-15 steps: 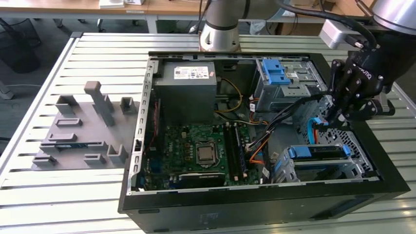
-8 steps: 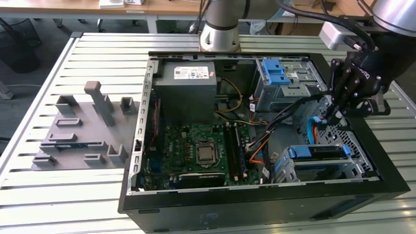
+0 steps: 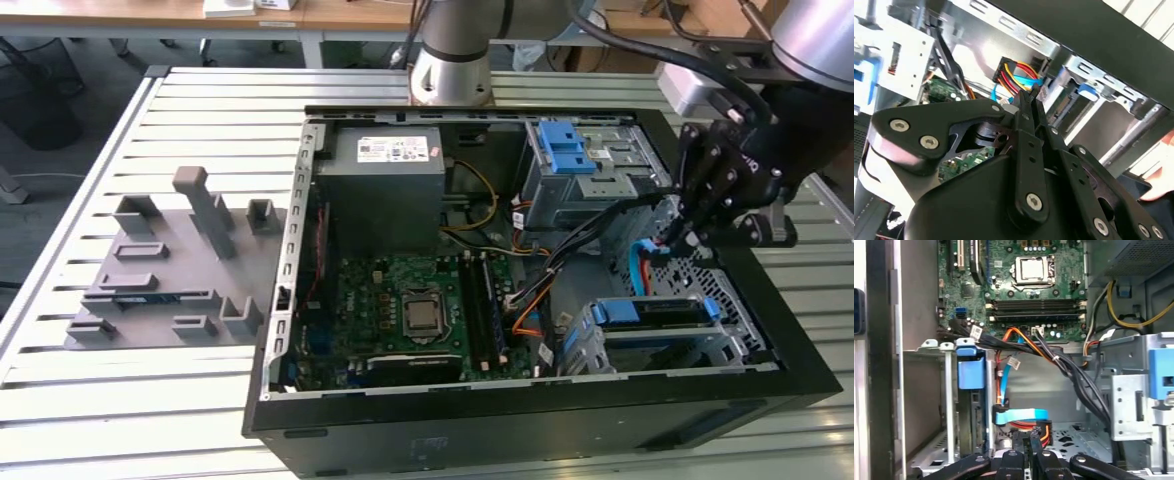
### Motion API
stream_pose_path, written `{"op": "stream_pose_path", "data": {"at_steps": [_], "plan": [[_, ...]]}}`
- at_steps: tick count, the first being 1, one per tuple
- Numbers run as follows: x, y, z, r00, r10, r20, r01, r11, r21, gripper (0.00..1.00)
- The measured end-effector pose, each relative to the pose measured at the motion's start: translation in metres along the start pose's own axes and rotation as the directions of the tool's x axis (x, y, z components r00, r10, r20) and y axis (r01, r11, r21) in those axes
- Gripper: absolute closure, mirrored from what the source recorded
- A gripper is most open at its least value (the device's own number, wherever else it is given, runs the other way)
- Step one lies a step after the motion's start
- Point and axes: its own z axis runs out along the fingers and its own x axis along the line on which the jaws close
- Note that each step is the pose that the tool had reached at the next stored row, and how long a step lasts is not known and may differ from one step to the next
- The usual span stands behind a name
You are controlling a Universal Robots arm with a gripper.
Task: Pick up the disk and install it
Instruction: 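Insert the first disk wire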
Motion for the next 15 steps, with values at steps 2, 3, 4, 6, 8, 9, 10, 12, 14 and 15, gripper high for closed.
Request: {"op": "stream_pose_path", "data": {"at_steps": [2, 3, 4, 6, 8, 9, 10, 12, 14, 15], "plan": [[0.0062, -0.0001, 0.0012, 1.0000, 0.000, -0.0001, 0.000, 1.0000, 0.0000, 0.84], [0.0089, -0.0002, 0.0019, 1.0000, 0.000, 0.0000, 0.000, 1.0000, 0.0000, 0.84], [0.0113, -0.0003, 0.0025, 1.0000, 0.000, 0.0000, 0.000, 1.0000, 0.0000, 0.84], [0.0157, -0.0005, 0.0041, 1.0000, 0.000, 0.0000, 0.000, 1.0000, 0.0000, 0.84], [0.0198, -0.0007, 0.0060, 1.0000, 0.000, -0.0001, 0.000, 1.0000, -0.0002, 0.84], [0.0219, -0.0008, 0.0071, 1.0000, 0.000, -0.0002, 0.000, 1.0000, -0.0005, 0.84], [0.0236, -0.0008, 0.0082, 1.0000, 0.000, -0.0001, 0.000, 1.0000, -0.0006, 0.84], [0.0250, -0.0004, 0.0099, 1.0000, 0.000, 0.0003, 0.000, 1.0000, -0.0007, 0.84], [0.0250, -0.0003, 0.0101, 1.0000, 0.000, -0.0002, 0.000, 1.0000, -0.0008, 0.84], [0.0250, 0.0000, 0.0107, 1.0000, 0.000, 0.0000, 0.000, 1.0000, -0.0009, 0.84]]}}
